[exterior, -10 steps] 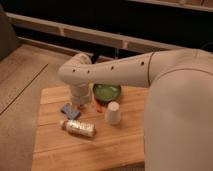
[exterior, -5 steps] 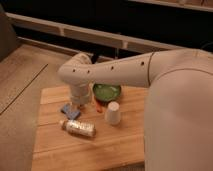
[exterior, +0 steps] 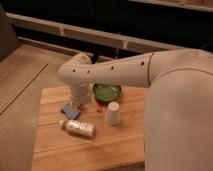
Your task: Place the ceramic cup over the eraser
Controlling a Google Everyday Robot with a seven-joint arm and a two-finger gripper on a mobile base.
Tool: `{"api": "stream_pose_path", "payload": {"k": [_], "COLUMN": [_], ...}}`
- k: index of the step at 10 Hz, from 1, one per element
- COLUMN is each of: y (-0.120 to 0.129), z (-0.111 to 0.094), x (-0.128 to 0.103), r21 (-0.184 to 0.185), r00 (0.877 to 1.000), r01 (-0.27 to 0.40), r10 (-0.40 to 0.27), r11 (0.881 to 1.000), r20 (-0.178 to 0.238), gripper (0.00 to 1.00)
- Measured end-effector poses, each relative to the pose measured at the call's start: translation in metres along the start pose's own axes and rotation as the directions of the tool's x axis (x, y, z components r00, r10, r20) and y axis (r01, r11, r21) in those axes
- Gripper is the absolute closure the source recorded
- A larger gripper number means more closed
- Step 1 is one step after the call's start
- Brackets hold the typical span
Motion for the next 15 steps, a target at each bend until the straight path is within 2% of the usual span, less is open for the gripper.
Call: {"api": "stream_pose_path", "payload": {"k": [1,3,4,5,6,10,11,12,13,14,15], "y": [0.000,-0.015,-0.033,-0.061,-0.072,-0.068,-0.071,-0.081,-0.098,-0.129,-0.146], "z": [-0.001,-0.015,-0.031,-0.055,-0.061,-0.060,-0.053,-0.040,-0.030,-0.014,-0.007], "x": [-0.002,-0.026,-0.046,-0.067,-0.073,-0.073,-0.067,-0.055,-0.041,-0.019,-0.011], "r21": [0.000,0.018,0.039,0.054,0.061,0.058,0.058,0.054,0.063,0.079,0.093], "r00": [1.000,0.994,0.985,0.967,0.961,0.961,0.970,0.980,0.986,0.980,0.971], "r01": [0.003,0.052,0.072,0.067,0.058,0.064,0.037,-0.018,-0.079,-0.184,-0.232], "r10": [-0.003,-0.054,-0.077,-0.078,-0.073,-0.077,-0.050,0.007,0.069,0.176,0.225], "r11": [1.000,0.998,0.997,0.996,0.996,0.996,0.998,0.998,0.995,0.980,0.968], "r20": [0.006,0.090,0.156,0.243,0.265,0.264,0.239,0.197,0.155,0.096,0.078], "gripper": [0.35,0.35,0.35,0.35,0.35,0.35,0.35,0.35,0.35,0.35,0.35]}}
